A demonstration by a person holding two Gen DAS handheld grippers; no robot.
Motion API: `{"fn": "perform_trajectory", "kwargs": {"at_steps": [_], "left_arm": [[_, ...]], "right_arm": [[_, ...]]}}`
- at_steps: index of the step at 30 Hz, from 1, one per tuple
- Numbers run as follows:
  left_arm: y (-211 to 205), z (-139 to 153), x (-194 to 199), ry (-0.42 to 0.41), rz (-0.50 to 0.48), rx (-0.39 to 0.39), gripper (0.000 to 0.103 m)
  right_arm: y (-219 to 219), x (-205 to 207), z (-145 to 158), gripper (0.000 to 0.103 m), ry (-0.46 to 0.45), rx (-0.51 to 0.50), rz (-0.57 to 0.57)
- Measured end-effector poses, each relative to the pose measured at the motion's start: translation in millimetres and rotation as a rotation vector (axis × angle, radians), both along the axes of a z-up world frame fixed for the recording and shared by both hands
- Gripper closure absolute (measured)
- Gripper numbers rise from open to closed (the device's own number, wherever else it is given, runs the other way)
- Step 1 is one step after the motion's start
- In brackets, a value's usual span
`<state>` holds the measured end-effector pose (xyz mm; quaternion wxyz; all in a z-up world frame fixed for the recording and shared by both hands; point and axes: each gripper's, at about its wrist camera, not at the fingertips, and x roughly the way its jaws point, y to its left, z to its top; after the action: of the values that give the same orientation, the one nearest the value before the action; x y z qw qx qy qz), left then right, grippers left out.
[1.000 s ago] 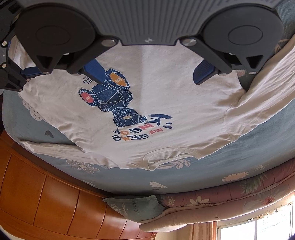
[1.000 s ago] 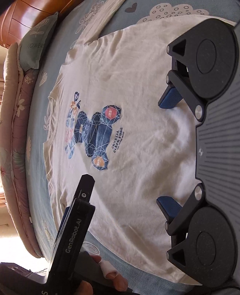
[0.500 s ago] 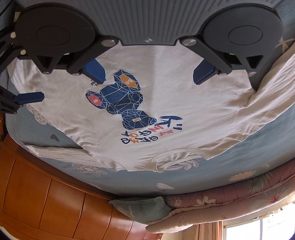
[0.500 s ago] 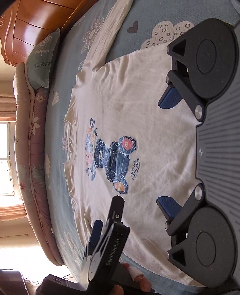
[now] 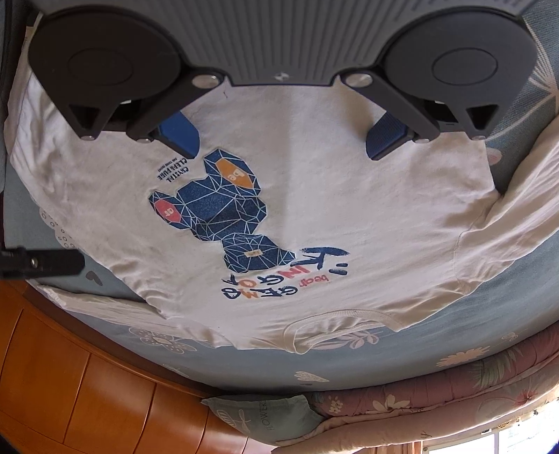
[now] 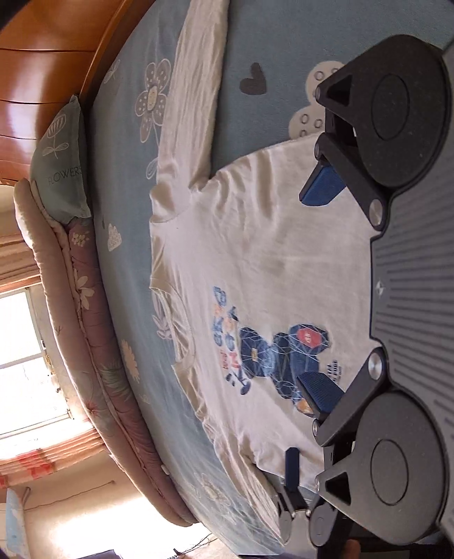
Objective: Fold clothes
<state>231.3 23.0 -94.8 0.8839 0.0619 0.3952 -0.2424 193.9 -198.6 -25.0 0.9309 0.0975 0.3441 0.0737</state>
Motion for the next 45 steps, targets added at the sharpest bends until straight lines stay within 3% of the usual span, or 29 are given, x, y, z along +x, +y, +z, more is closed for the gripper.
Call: {"fn": "perform_trajectory", "kwargs": {"at_steps": [3,7,14,19,21,26,28,34,41,43,45], "left_arm": [[4,1,3,-0.002,0.012,-0.01,0.002],[18,3,10,-0.001,0.05,-0.05,0.002],[28,-4,19,0.025,0.052,-0.112,0.001],[31,-6,22,0.015,0.04,-0.135,0.001],[33,-7,23,0.015,0.038,-0.149,0.001],[32,-7,23,0.004,0.033,-0.14,0.001],[30,-7,22,0.001,0.032,-0.127,0.001],[26,-8,19,-0.016,0.011,-0.081,0.001],[38,-7,19,-0.002,-0.048,-0.117,0.001],[41,-7,20,0.004,-0.055,-0.135,0.001],[41,-7,21,0.005,-0.057,-0.142,0.001]], "right_arm": [[-20,44,17,0.0,-0.04,-0.02,-0.027],[-47,110,25,0.0,-0.064,0.035,-0.034],[-67,220,-9,0.0,0.001,0.201,0.023],[-60,272,-49,0.0,0.086,0.14,0.013],[-56,283,-60,0.0,0.079,0.099,0.011],[-43,304,-56,0.0,0.053,0.01,-0.038],[-26,299,-47,0.0,0.034,-0.02,-0.025],[59,280,-28,0.0,0.053,-0.044,0.288],[159,307,-38,0.0,0.092,-0.253,0.507],[176,318,-48,0.0,0.097,-0.321,0.496],[181,329,-54,0.0,0.078,-0.312,0.463]]}}
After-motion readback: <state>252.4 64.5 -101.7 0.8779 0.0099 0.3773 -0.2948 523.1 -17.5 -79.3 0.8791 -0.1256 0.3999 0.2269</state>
